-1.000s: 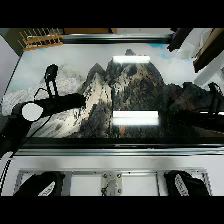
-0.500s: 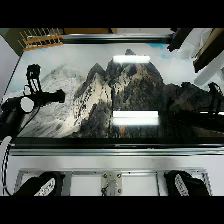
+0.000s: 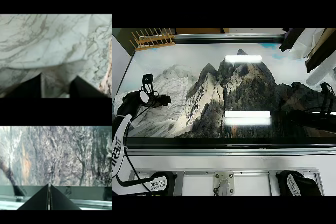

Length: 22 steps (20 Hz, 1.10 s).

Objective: Fold the clothes and pants, and hang the long-sleeved shirts on hangers.

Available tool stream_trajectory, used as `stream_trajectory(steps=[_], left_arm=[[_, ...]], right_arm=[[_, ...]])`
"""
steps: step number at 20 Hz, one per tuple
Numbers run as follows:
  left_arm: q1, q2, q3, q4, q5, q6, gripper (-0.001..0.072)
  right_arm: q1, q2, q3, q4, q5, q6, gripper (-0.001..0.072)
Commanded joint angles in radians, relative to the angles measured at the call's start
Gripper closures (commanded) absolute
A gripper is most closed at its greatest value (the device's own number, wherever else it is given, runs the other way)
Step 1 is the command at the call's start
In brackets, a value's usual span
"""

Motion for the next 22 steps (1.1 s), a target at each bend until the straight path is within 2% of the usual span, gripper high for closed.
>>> stream_trajectory(steps=[1, 5, 9, 12, 15, 16, 17, 18, 20, 22], left_arm=[[-0.035, -0.071, 0.074, 0.003, -0.124, -0.002, 0.0702], [-0.175, 0.042, 0.083, -0.058, -0.202, -0.001, 0.0702], [-0.433, 0.180, 0.083, -0.203, -0.286, -0.002, 0.0702], [-0.675, 0.229, 0.083, -0.300, -0.224, -0.002, 0.0702], [-0.891, 0.217, 0.084, -0.299, -0.121, -0.002, 0.0702], [-0.933, 0.204, 0.084, -0.299, -0.099, -0.002, 0.0650], [-0.958, 0.190, 0.084, -0.299, -0.084, -0.014, 0.0325], [-0.958, 0.183, 0.084, -0.299, -0.080, -0.054, 0.0139], [-0.897, 0.190, 0.084, -0.301, -0.087, -0.117, 0.0134], [-0.780, 0.224, 0.084, -0.310, -0.097, -0.126, 0.0134]], right_arm=[[0.001, 0.000, 0.001, 0.000, 0.000, 0.000, 0.0692], [0.001, 0.000, 0.001, 0.000, 0.000, 0.000, 0.0692], [0.001, 0.000, 0.001, 0.004, 0.000, 0.000, 0.0692], [0.001, 0.000, 0.001, 0.003, 0.000, 0.000, 0.0692], [0.001, 0.000, 0.001, 0.003, 0.000, 0.000, 0.0693], [0.001, 0.000, 0.001, 0.003, 0.000, 0.000, 0.0693], [0.001, 0.000, 0.001, 0.003, 0.000, 0.000, 0.0693], [0.001, 0.000, 0.001, 0.003, 0.000, 0.000, 0.0693], [0.001, 0.000, 0.001, 0.003, 0.000, 0.000, 0.0693], [0.001, 0.000, 0.001, 0.003, 0.000, 0.000, 0.0693]])
